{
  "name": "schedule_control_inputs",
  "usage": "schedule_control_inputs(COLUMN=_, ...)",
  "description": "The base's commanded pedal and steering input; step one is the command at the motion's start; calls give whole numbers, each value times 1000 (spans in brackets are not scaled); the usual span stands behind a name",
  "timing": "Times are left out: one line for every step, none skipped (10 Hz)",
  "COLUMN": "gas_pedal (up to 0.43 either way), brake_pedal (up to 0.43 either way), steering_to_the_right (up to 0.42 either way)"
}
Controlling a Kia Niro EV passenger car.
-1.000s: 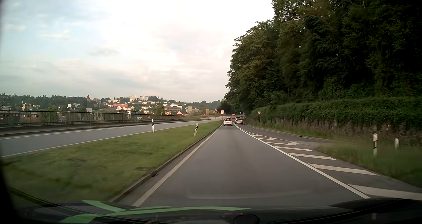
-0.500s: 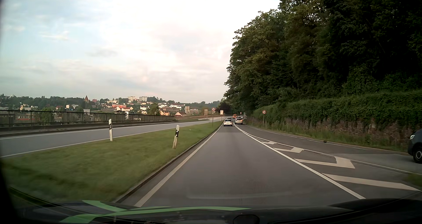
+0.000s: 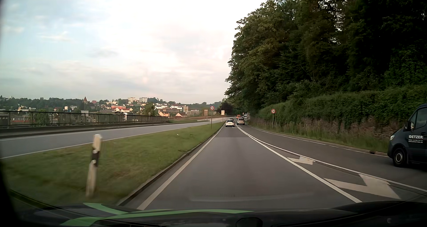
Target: Follow the waypoints while adhering to traffic rules and regulations
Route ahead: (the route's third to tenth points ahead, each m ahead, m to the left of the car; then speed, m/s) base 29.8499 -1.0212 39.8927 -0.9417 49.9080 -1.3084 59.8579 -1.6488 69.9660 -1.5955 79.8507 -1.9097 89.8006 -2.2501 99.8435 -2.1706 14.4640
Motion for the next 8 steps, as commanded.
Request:
schedule_control_inputs(gas_pedal=0, brake_pedal=122, steering_to_the_right=0)
schedule_control_inputs(gas_pedal=0, brake_pedal=140, steering_to_the_right=0)
schedule_control_inputs(gas_pedal=0, brake_pedal=159, steering_to_the_right=0)
schedule_control_inputs(gas_pedal=0, brake_pedal=165, steering_to_the_right=0)
schedule_control_inputs(gas_pedal=0, brake_pedal=165, steering_to_the_right=0)
schedule_control_inputs(gas_pedal=0, brake_pedal=165, steering_to_the_right=0)
schedule_control_inputs(gas_pedal=0, brake_pedal=165, steering_to_the_right=0)
schedule_control_inputs(gas_pedal=0, brake_pedal=159, steering_to_the_right=0)
